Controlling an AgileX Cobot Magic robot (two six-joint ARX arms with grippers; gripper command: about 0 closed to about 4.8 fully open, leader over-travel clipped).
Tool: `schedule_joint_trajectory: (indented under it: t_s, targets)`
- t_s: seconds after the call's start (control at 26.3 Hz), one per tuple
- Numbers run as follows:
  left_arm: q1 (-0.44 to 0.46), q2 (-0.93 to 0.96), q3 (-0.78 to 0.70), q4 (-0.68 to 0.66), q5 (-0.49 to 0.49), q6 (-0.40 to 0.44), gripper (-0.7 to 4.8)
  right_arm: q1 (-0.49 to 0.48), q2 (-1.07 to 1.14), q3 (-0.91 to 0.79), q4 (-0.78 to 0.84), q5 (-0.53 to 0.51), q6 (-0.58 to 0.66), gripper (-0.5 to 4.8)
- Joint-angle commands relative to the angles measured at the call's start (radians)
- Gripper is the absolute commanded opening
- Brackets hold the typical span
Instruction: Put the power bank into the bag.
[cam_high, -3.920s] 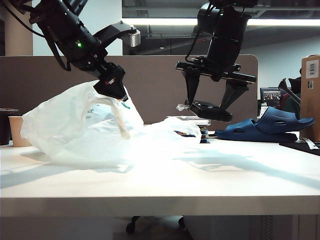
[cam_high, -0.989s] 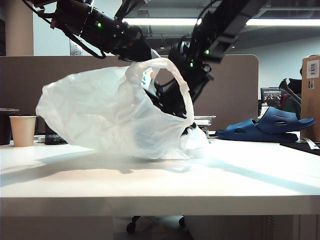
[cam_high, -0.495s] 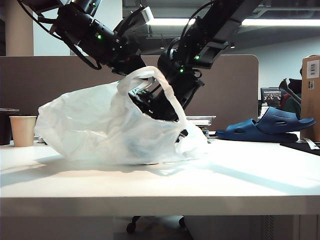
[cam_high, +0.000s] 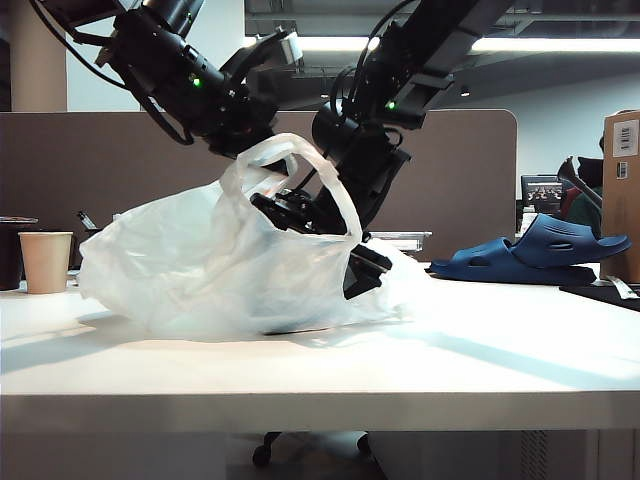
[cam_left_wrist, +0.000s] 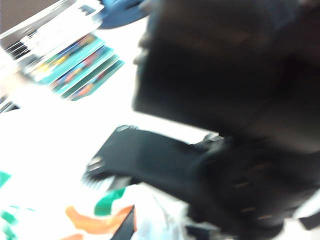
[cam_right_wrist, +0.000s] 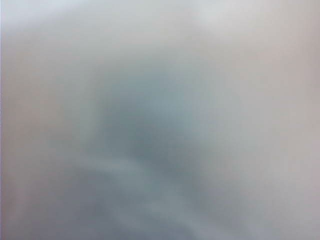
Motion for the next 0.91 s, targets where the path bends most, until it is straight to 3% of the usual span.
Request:
schedule_joint_trajectory:
  t_s: [0.04, 0.23, 0.42, 0.53, 0.91]
  targets:
    - [0.006, -0.005, 0.002, 0.010, -0.146, 0.005, -0.04, -0.010, -0.045, 0.002, -0.040, 0.007, -0.029, 4.79]
    - [0.026, -0.006, 0.002, 0.018, -0.149, -0.018, -0.05, -0.018, -0.113, 0.002, -0.122, 0.077, -0.090, 4.79]
    - [0.038, -0.006, 0.002, -0.004, -0.146, -0.018, -0.05, -0.032, -0.145, 0.002, -0.218, 0.080, -0.109, 4.79]
    - [0.041, -0.007, 0.002, -0.063, -0.144, -0.018, -0.04, -0.035, -0.182, 0.002, -0.266, 0.126, -0.153, 4.79]
    - [0.041, -0.063, 0.003, -0.095, -0.007, -0.021, -0.01, -0.103, -0.277, 0.002, -0.334, 0.257, -0.180, 4.79]
